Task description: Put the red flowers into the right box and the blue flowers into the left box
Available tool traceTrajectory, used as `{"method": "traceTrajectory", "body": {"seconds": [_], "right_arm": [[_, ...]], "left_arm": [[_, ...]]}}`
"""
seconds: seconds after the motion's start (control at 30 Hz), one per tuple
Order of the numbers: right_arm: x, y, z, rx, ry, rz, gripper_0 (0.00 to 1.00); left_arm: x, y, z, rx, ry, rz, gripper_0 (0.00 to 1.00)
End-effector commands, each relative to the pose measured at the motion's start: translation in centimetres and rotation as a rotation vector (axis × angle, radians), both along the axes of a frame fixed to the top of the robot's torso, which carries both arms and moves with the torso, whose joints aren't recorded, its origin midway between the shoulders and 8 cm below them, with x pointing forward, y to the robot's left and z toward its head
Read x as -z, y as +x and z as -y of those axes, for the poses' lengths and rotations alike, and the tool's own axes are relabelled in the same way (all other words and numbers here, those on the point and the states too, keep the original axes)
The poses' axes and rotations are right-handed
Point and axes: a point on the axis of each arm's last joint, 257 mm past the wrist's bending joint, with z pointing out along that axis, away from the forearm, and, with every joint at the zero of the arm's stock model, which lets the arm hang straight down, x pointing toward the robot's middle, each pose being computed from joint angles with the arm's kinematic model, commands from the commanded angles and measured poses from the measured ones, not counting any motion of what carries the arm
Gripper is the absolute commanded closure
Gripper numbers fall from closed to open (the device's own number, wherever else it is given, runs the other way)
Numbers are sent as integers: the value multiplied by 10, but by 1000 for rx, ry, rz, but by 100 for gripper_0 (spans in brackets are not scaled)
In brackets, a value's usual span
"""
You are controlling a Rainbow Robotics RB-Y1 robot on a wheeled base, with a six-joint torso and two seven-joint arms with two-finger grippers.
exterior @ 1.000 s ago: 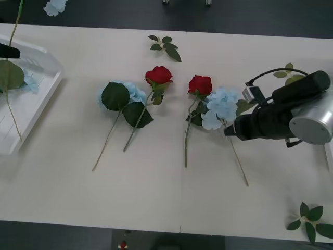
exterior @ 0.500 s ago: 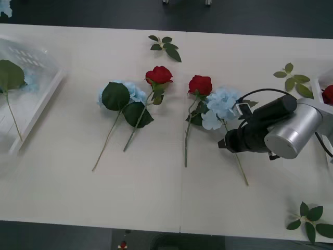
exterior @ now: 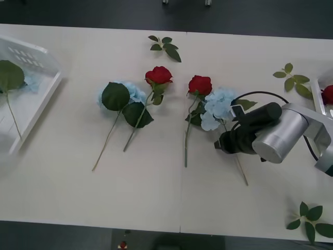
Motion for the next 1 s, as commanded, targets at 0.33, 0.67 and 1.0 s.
{"method": "traceTrajectory", "body": {"seconds": [0.33,0.67,1.0], "right_arm": [[11,8,0,-8,-34,16,93],[11,8,8,-33,-74,15,100],[-66,23,18,-13,18,13,100]], "left_arm": [[58,-8,-3,-124,-96,3,100],[91,-10,3,-120,-121,3,100],[100,-5,9,-110,-121,15,42]]}}
